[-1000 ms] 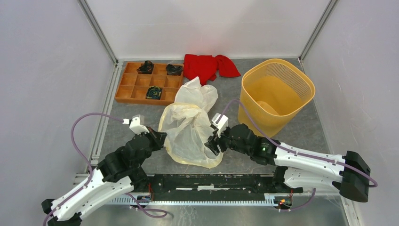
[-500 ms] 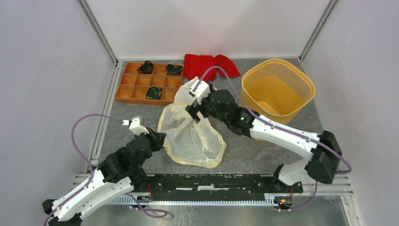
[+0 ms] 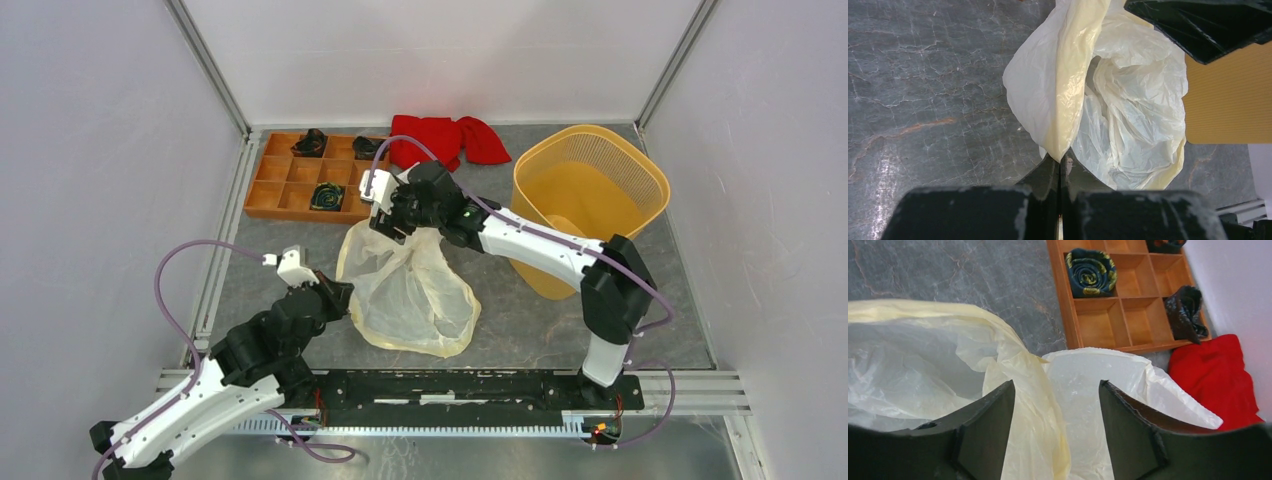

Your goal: Put the trash bags into the trash bin

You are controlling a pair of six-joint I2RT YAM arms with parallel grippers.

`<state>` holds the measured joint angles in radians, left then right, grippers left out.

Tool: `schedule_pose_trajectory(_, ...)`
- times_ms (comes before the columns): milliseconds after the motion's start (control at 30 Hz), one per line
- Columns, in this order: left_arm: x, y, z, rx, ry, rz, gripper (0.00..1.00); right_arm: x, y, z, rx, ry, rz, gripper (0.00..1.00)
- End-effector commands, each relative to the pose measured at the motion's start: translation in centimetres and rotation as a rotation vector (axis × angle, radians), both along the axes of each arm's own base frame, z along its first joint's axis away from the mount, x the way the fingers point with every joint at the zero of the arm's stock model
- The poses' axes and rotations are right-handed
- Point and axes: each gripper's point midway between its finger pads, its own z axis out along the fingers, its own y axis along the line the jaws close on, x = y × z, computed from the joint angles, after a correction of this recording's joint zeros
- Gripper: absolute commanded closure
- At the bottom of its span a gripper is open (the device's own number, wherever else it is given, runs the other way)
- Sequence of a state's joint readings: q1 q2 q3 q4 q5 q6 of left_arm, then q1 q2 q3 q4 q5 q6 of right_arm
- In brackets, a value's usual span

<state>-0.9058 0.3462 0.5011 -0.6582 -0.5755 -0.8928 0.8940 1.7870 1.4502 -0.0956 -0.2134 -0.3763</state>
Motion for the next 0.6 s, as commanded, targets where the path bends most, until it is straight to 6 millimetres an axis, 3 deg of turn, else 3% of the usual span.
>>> schedule_pose_trajectory(0, 0.6, 0.3, 1.4, 0.009, -0.031, 0.028, 0.98, 0.7, 1.5, 1.0, 0.038, -0.001, 0.095, 0.35)
schedule_pose_trajectory(67, 0.6, 0.3, 1.5, 0.014, -0.026, 0.025, 0.98, 1.3, 1.7, 0.5, 0.034, 0.017, 0.103, 0.38)
schedule_pose_trajectory(233, 0.6, -0.2, 2.1, 0.031, -0.018, 0.001, 0.98, 1.0, 2.8, -1.2, 0.022, 0.067, 0.171, 0.34)
schedule_pose_trajectory(333, 0.9, -0.1, 2.7, 0.060, -0.025, 0.008, 0.98, 1.5, 3.0, -2.2, 0.015, 0.100, 0.144, 0.66)
schedule_pose_trajectory(400, 1.2, 0.2, 3.3, 0.058, -0.027, 0.037, 0.98, 2.2, 3.0, -1.2, 0.027, 0.133, 0.083, 0.92)
schedule_pose_trajectory(433, 1.3, 0.3, 3.8, 0.050, -0.032, 0.050, 0.97, 2.3, 2.6, -0.1, 0.041, 0.143, 0.042, 0.99)
schedule_pose_trajectory(533, 2.0, 0.2, 5.5, 0.033, -0.068, 0.072, 0.89, 2.4, -0.5, 3.6, 0.128, 0.153, -0.154, 1.00)
schedule_pose_trajectory(567, 2.3, 0.1, 6.1, 0.038, -0.090, 0.073, 0.86, 2.1, -1.8, 3.9, 0.150, 0.152, -0.205, 1.00)
